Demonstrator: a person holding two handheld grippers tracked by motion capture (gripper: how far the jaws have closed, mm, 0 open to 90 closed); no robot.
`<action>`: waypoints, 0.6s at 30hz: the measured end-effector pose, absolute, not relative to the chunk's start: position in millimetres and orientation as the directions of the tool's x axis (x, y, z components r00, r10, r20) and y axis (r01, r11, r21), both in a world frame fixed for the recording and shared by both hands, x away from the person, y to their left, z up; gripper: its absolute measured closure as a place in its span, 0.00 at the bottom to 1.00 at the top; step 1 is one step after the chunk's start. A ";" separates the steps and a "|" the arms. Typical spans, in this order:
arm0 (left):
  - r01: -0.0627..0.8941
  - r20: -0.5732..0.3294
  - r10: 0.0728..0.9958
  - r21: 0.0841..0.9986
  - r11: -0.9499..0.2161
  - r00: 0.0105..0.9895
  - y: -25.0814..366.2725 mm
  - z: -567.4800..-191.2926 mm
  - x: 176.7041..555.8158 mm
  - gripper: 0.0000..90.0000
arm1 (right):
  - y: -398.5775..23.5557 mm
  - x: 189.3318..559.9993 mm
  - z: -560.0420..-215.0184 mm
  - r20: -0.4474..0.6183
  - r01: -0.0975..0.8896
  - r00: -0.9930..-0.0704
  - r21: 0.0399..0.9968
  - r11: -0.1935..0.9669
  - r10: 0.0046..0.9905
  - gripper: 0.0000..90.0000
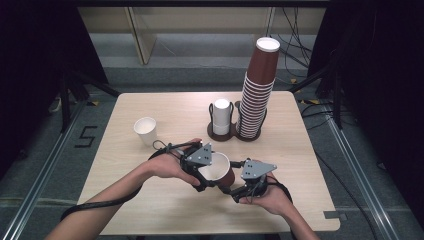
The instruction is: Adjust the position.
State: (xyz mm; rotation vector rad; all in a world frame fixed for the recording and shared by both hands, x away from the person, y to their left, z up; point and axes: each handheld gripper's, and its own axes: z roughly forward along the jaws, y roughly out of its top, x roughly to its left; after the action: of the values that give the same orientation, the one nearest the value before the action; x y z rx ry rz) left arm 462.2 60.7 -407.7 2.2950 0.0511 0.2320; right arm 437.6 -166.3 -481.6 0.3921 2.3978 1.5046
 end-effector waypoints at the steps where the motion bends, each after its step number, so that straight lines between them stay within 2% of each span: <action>1: -0.034 0.152 0.118 0.740 -0.671 0.981 61.0 -407.5 462.0 0.12 | -166.4 437.3 -481.8 -0.087 0.085 -0.922 0.904 0.418 0.376 0.17; 10: -0.008 0.170 0.168 0.725 -0.689 0.971 69.0 -405.9 460.7 0.12 | -172.1 436.4 -483.3 -0.102 0.080 -0.917 0.901 0.427 0.386 0.17; 17: 0.032 0.174 0.230 0.729 -0.684 0.958 81.7 -405.9 462.3 0.12 | -182.4 431.8 -484.0 -0.083 0.114 -0.902 0.900 0.420 0.423 0.17; 18: 0.039 0.175 0.244 0.732 -0.681 0.954 84.0 -405.6 462.5 0.12 | -184.1 433.5 -483.7 -0.112 0.082 -0.902 0.903 0.421 0.416 0.17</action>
State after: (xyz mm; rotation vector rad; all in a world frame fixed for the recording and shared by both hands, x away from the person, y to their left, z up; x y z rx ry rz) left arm 462.5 84.0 -405.6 2.3039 0.1981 0.3311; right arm 433.5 -184.1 -483.7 0.4290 2.3613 1.4742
